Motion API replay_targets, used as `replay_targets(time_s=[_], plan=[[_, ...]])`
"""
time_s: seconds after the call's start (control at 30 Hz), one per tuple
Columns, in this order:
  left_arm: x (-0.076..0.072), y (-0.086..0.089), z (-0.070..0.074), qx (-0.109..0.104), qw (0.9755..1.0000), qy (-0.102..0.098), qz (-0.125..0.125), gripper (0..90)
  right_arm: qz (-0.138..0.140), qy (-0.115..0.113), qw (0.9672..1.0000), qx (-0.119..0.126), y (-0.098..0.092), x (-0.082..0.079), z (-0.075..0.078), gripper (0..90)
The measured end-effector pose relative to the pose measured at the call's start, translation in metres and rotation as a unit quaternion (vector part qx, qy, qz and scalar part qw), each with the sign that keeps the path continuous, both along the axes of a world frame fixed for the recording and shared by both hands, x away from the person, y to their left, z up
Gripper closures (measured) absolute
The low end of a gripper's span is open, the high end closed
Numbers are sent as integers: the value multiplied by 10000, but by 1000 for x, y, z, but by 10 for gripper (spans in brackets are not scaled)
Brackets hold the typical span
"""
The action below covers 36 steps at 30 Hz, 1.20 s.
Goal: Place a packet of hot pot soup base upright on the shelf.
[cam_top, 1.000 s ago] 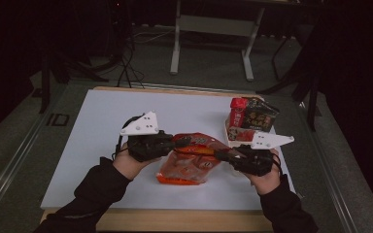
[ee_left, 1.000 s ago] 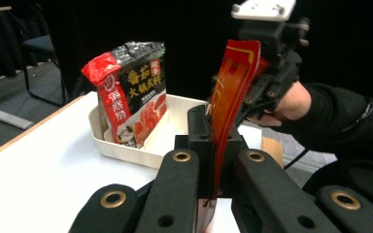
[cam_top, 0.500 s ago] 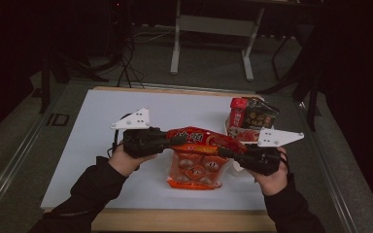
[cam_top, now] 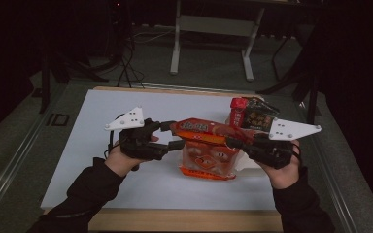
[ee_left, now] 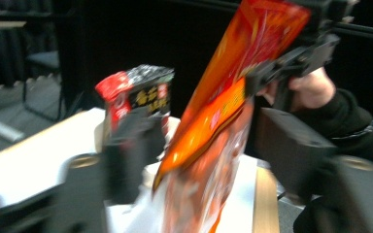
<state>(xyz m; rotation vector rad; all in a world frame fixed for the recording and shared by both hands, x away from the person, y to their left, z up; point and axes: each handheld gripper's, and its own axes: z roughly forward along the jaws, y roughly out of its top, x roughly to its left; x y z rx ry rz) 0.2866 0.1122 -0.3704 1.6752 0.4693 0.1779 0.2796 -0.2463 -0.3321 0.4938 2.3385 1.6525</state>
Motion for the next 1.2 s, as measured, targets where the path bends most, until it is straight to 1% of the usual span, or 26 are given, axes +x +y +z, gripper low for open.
replay_targets(time_s=[0.03,0.07,0.1,0.13,0.17,0.2,0.23,0.3,0.33,0.37,0.47,0.5,0.57,0.67,0.73,0.8,0.87,0.9,0.93,0.97,1.03,1.17,1.2], plan=[[0,1,-2,42,10000,68,55,144,-41,-64,10000,51,-4,0,6,900],[0,2,-5,59,9999,141,63,141,-60,-62,9999,91,-6,1,9,900],[0,3,-8,84,9998,149,77,120,-101,-107,9998,103,-8,1,12,900],[-1,4,-11,166,9997,129,100,68,-145,-134,9997,123,-10,1,15,900],[-1,4,-11,166,9997,129,100,29,-145,-134,9997,123,-10,1,15,900],[-3,8,-18,175,9996,166,147,29,-165,-150,9997,142,-13,2,18,900],[-4,10,-21,162,9996,154,188,22,-276,-204,9993,178,-19,3,24,900],[-5,15,-27,93,9995,162,249,22,-370,-218,9988,240,-26,5,29,900],[-6,18,-31,55,9996,139,249,22,-420,-228,9985,254,-29,6,31,900],[-8,21,-35,66,9995,77,291,23,-497,-252,9980,285,-33,7,34,900],[-12,28,-45,206,9990,-69,387,23,-663,-312,9967,336,-45,8,40,900],[-14,30,-49,273,9987,-85,421,23,-713,-322,9963,351,-50,9,41,900],[-16,35,-56,321,9984,-42,471,23,-883,-323,9949,361,-59,11,43,900],[-20,45,-66,366,9978,30,545,23,-1064,-293,9932,360,-71,15,42,900],[-25,51,-71,387,9974,36,601,23,-1166,-279,9922,342,-77,18,39,900],[-29,55,-75,453,9966,20,687,23,-1311,-276,9905,297,-83,19,36,900],[-33,57,-77,510,9962,10,710,23,-1370,-253,9899,272,-87,22,32,900],[-35,57,-78,497,9963,16,707,23,-1418,-226,9892,283,-90,23,30,900],[-38,58,-79,458,9967,46,669,23,-1418,-206,9893,289,-92,24,29,900],[-40,58,-81,486,9967,76,639,23,-1465,-173,9886,295,-95,25,26,900],[-44,59,-85,484,9968,64,630,23,-1509,-168,9880,282,-98,26,23,900],[-51,60,-95,658,9955,140,666,23,-1643,-102,9859,285,-105,29,12,900],[-53,61,-96,648,9955,119,688,23,-1691,-63,9852,282,-107,31,7,900]])
